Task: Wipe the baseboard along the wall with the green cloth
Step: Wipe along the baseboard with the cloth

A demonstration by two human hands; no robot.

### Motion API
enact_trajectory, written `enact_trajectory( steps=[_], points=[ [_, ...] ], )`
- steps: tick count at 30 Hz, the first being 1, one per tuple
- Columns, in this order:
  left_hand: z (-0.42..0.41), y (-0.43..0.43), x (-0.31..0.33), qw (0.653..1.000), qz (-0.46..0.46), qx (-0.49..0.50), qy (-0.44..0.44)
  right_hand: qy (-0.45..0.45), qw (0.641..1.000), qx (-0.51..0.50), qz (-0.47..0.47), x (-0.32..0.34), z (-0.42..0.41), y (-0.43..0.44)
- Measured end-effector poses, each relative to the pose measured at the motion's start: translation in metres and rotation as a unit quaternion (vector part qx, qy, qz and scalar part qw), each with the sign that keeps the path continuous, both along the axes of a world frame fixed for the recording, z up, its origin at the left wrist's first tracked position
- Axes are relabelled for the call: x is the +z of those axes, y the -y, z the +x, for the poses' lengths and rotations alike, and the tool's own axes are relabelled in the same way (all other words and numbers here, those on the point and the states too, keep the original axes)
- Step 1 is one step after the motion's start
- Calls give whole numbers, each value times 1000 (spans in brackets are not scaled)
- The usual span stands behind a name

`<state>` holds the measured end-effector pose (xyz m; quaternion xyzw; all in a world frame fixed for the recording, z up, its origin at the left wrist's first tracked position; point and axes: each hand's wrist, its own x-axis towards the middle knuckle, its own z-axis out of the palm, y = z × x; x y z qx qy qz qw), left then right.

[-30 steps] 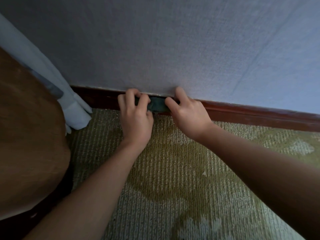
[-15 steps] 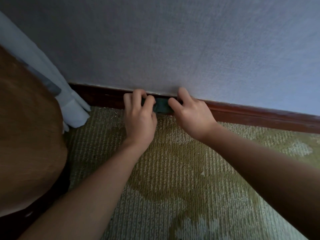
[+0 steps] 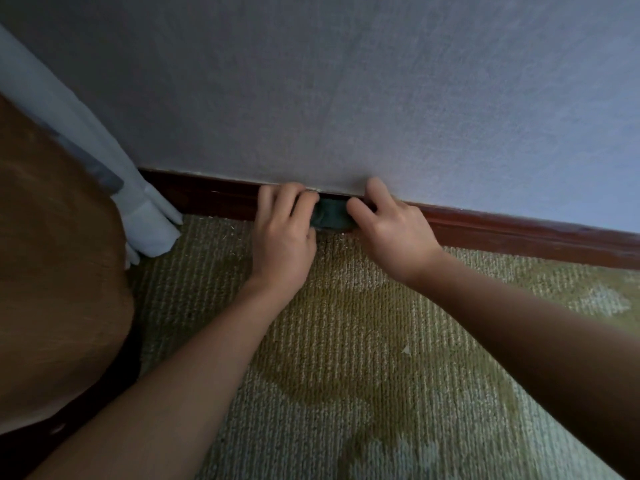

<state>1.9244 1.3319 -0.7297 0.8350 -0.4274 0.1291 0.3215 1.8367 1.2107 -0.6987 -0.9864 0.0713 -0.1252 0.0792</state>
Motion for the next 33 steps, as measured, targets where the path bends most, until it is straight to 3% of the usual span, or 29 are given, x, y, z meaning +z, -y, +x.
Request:
enact_trajectory(
  steps=[4,10,17,22,33],
  points=[
    [5,-4,0,998,21,-52,32,4,1000,-17,5,1,-3,1],
    [16,-21,0,999,0,37,-4,24,1000,-5,9,-1,24,-23],
    [14,-2,3,984,37,-111,131,10,1000,3,-23,-2,6,-5],
    [-1,7,2,997,22,-51,62,-23,999,4,-41,2,-9,9],
    [-32,35,9,996,17,-86,10,-24,998,-26,-56,4,-46,40]
  ],
)
